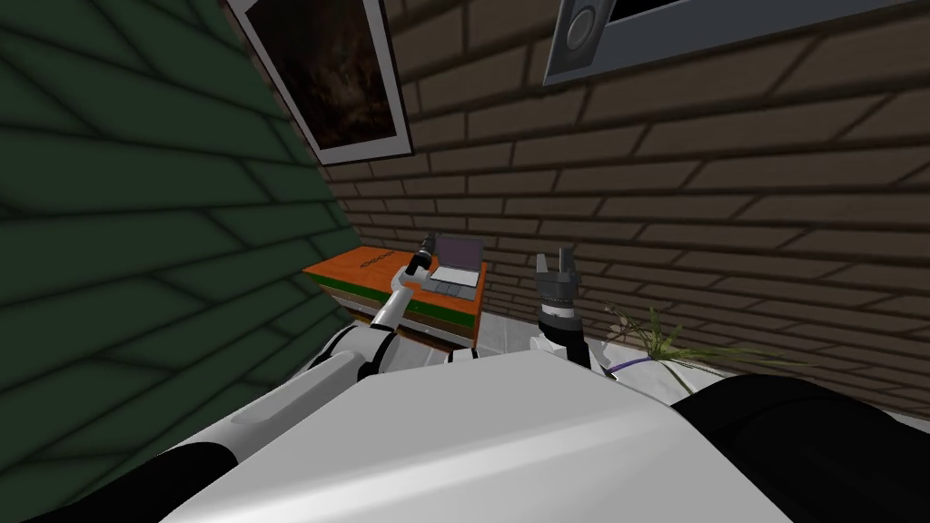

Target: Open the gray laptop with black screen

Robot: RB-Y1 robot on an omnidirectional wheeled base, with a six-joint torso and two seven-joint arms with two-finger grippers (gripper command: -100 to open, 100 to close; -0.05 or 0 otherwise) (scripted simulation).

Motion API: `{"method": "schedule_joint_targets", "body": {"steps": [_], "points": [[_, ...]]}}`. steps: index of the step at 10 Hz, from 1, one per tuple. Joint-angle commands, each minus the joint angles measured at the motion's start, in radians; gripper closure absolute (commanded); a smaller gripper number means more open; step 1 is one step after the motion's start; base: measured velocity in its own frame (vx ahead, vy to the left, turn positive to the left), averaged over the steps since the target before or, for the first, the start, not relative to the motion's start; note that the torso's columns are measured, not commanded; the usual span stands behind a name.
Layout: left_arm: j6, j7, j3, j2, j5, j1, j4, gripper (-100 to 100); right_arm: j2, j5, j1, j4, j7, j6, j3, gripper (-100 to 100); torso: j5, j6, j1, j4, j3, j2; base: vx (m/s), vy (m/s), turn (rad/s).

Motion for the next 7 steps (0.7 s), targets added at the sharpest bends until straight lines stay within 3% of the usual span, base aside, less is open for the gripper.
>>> {"method": "schedule_joint_targets", "body": {"steps": [1, 4, 7], "points": [[0.025, -0.004, -0.019, -0.002, -0.005, -0.049, 0.071, -100, 0.000, 0.000, 0.000, 0.000, 0.000, 0.000, 0.000, 0, 0.000, 0.001, 0.000, 0.000, 0.000, 0.000, 0.024, 0.091, -0.064], [0.071, -0.010, -0.054, -0.001, -0.012, -0.122, 0.143, -100, 0.000, 0.000, 0.000, 0.000, 0.000, 0.000, 0.000, 0, -0.001, 0.000, -0.002, 0.000, 0.000, 0.000, 0.011, 0.086, -0.080], [0.092, -0.013, -0.071, 0.000, -0.016, -0.156, 0.207, -100, 0.000, 0.000, 0.000, 0.000, 0.000, 0.000, 0.000, 0, -0.001, 0.001, -0.002, 0.000, -0.001, -0.001, 0.015, 0.070, -0.063]]}}
